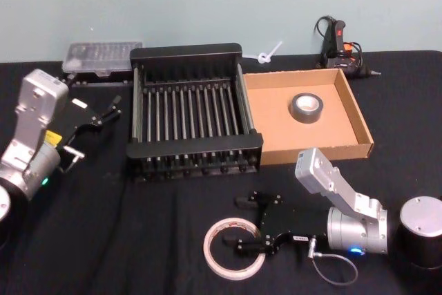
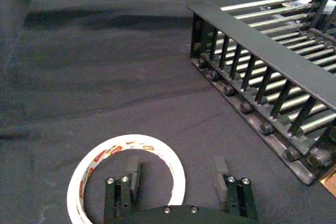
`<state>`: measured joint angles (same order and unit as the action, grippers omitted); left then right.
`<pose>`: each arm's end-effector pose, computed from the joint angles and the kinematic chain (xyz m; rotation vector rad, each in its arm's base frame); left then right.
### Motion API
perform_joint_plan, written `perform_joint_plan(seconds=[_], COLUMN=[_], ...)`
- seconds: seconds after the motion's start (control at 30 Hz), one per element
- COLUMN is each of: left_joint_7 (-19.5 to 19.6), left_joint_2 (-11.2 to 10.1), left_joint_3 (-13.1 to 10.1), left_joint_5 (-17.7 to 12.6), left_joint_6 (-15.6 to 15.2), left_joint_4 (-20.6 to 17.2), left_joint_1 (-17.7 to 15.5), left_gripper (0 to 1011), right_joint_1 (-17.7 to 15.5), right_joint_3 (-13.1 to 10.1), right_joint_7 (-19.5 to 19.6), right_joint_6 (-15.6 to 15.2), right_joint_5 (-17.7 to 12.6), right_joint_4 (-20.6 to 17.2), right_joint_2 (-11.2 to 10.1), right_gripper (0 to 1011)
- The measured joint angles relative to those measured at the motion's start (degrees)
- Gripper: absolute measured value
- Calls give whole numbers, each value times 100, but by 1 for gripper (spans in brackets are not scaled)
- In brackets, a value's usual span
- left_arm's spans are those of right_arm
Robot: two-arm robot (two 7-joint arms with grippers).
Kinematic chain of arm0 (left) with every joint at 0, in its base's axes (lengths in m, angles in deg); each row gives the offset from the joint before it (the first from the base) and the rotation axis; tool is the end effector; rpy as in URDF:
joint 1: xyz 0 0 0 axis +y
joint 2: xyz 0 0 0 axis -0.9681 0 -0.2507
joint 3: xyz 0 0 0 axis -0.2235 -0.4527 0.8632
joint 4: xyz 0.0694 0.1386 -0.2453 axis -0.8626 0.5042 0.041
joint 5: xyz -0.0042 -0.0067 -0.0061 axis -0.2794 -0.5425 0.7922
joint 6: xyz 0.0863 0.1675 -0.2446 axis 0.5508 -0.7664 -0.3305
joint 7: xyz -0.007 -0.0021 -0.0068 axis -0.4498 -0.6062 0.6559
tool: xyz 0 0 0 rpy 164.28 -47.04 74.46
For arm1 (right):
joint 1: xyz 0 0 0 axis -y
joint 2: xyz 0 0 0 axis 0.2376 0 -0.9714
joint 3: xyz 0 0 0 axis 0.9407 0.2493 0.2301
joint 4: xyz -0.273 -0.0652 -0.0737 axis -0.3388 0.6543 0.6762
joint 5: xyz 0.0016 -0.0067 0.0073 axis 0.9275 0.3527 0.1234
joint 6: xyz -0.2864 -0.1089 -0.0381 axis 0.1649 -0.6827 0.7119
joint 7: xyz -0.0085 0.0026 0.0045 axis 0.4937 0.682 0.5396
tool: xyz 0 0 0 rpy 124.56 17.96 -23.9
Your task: Pick up the white tape and place it into the black box , Pick up the silver tape and place it into the brown box.
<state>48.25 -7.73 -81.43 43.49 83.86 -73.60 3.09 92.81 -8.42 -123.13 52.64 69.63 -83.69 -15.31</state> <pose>0.3580 0.0826 -0.3023 0.3044 -0.2851 1.2479 0.3572 -0.0165 -0.3419 -0.3657 0.0412 -0.3201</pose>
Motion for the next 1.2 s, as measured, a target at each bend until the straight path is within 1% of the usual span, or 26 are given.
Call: perform_joint_plan(seconds=[0.13, 0.17, 0.2, 0.27, 0.37, 0.4, 0.43, 0.47, 0.5, 0.53, 0.57, 0.67, 0.7, 0.73, 0.8, 0.93, 1.2], left_joint_7=[0, 0, 0, 0, 0, 0, 0, 0, 0, 0, 0, 0, 0, 0, 0, 0, 0], left_joint_2=[0, 0, 0, 0, 0, 0, 0, 0, 0, 0, 0, 0, 0, 0, 0, 0, 0], left_joint_3=[0, 0, 0, 0, 0, 0, 0, 0, 0, 0, 0, 0, 0, 0, 0, 0, 0], left_joint_5=[0, 0, 0, 0, 0, 0, 0, 0, 0, 0, 0, 0, 0, 0, 0, 0, 0], left_joint_6=[0, 0, 0, 0, 0, 0, 0, 0, 0, 0, 0, 0, 0, 0, 0, 0, 0], left_joint_4=[0, 0, 0, 0, 0, 0, 0, 0, 0, 0, 0, 0, 0, 0, 0, 0, 0], left_joint_1=[0, 0, 0, 0, 0, 0, 0, 0, 0, 0, 0, 0, 0, 0, 0, 0, 0], left_gripper=[1001, 1001, 1001, 1001, 1001, 1001, 1002, 1001, 1001, 1001, 1002, 1001, 1001, 1001, 1001, 1001, 1001], right_joint_1=[0, 0, 0, 0, 0, 0, 0, 0, 0, 0, 0, 0, 0, 0, 0, 0, 0], right_joint_3=[0, 0, 0, 0, 0, 0, 0, 0, 0, 0, 0, 0, 0, 0, 0, 0, 0], right_joint_7=[-3, -5, -5, -6, -8, -8, -9, -8, -8, -8, -8, -8, -8, -8, -8, -8, -8], right_joint_6=[0, 0, 0, 0, 0, 0, 0, 0, 0, 0, 0, 0, 0, 0, 0, 0, 0], right_joint_5=[-2, -3, -3, -4, -6, -6, -6, -6, -6, -6, -6, -6, -6, -6, -6, -6, -6], right_joint_4=[0, 0, 0, 0, 0, 0, 0, 0, 0, 0, 0, 0, 0, 1, 1, 1, 1], right_joint_2=[0, 0, 0, 0, 0, 0, 0, 0, 0, 0, 0, 0, 0, 0, 0, 0, 0], right_gripper=[801, 746, 732, 648, 591, 548, 533, 486, 476, 403, 386, 268, 243, 243, 146, 96, 95])
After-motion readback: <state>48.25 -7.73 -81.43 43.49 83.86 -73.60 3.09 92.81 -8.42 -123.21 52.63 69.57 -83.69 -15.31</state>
